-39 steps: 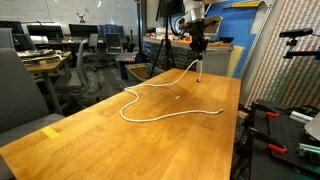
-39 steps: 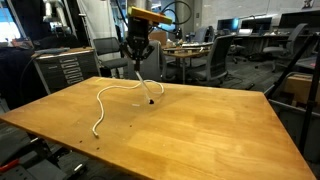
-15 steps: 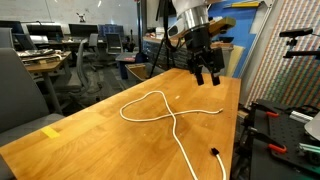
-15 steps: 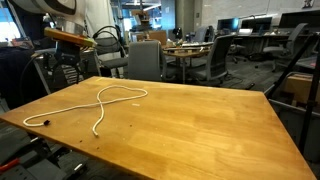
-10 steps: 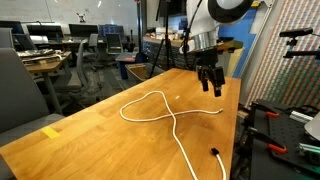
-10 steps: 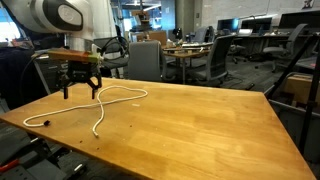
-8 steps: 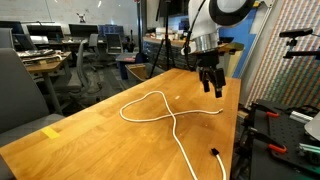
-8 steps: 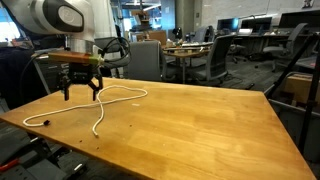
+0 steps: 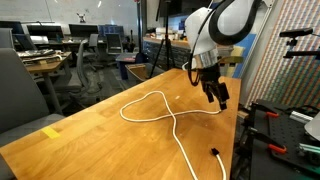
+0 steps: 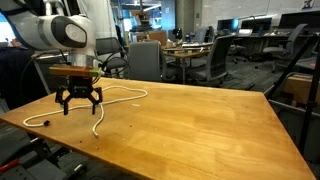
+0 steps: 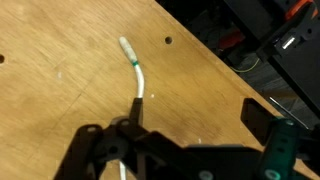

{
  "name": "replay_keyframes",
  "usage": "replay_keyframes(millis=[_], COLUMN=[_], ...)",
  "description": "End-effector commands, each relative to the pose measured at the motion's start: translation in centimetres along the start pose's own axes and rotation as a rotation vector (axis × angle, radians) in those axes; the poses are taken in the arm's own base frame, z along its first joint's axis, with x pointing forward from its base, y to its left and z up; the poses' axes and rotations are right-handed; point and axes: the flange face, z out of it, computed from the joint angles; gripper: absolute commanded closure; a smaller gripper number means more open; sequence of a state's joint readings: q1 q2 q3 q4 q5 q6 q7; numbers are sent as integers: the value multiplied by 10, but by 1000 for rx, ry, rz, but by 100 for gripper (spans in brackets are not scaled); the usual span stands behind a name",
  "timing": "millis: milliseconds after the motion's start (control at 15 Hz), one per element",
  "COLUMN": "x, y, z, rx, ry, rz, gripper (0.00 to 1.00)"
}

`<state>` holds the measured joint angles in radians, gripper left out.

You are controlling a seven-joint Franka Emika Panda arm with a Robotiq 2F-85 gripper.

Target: Form a loose knot using the white rope

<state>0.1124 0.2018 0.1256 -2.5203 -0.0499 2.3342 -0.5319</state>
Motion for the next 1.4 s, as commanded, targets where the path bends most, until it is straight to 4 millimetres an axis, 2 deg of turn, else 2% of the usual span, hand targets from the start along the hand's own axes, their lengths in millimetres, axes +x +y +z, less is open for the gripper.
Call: replay_keyframes(millis=[0,133,267,333,533,600,800,1067,1133,1267,1333], x=[13,10,-5,2,-8,-22,-50,-73,-51,-62,-56], y=[18,34,52,34,51,42,21,1,20,11,12], z=[28,42,48,48,51,37,16,-22,-2,-17,-5], rx=[0,33,65,45,66,41,32,-56,12,-24,-58], ry=[20,56,92,49,69,174,294,439,367,404,327], rz=[61,132,214,146,201,304,371,463,434,445,479], gripper=[0,0,0,0,0,0,0,0,0,0,0])
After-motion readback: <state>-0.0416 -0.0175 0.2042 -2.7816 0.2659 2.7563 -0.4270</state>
